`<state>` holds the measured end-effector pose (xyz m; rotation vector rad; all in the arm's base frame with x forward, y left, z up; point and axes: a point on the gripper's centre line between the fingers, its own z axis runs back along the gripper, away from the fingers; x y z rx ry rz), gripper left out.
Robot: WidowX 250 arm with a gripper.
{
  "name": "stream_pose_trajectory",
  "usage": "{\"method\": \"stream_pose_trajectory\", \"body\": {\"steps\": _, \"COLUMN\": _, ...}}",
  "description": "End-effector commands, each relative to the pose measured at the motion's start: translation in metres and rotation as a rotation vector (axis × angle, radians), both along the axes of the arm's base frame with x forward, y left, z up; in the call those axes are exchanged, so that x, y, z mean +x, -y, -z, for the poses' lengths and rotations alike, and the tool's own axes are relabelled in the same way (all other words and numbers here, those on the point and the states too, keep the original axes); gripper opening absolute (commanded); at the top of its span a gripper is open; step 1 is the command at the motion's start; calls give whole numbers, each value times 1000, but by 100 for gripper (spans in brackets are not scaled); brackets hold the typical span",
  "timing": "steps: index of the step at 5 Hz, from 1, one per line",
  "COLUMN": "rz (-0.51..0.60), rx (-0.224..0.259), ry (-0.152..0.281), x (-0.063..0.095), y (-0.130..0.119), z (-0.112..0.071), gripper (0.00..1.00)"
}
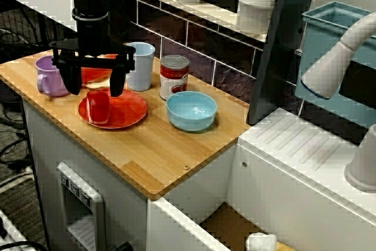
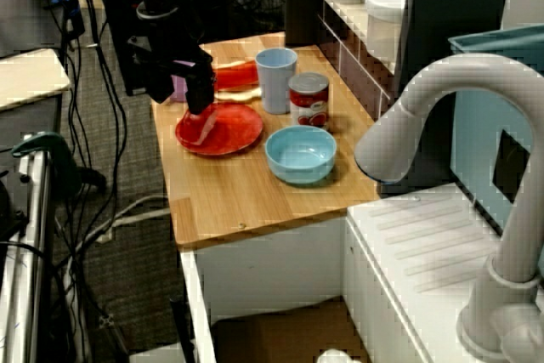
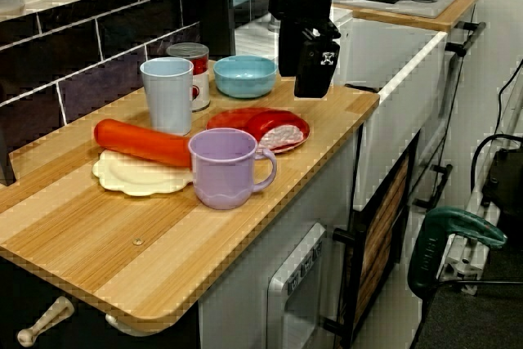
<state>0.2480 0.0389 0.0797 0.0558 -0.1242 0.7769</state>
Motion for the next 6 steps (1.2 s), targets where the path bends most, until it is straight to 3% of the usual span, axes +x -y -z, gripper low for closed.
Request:
{"method": "stream_pose_trajectory", "body": {"steps": 1, "rz": -231, "rx": 97, "ry": -2, "x": -5, "y": -3, "z": 0, "gripper": 100}}
{"method": "stream_pose_trajectory", "body": {"steps": 3, "rz": -298, "rx": 59, "ry": -13, "x": -3, "y": -15, "z": 0, "gripper": 100}}
{"method": "stream_pose_trajectory", "body": {"steps": 5, "rz": -345, "rx": -19, "ry": 14, "x": -2, "y": -18, "z": 2, "gripper": 100}}
{"method": "stream_pose_trajectory", "body": {"steps": 6, "rz": -376, "rx": -32, "ry": 13, "x": 2, "y": -18, "z": 5, "gripper": 100}}
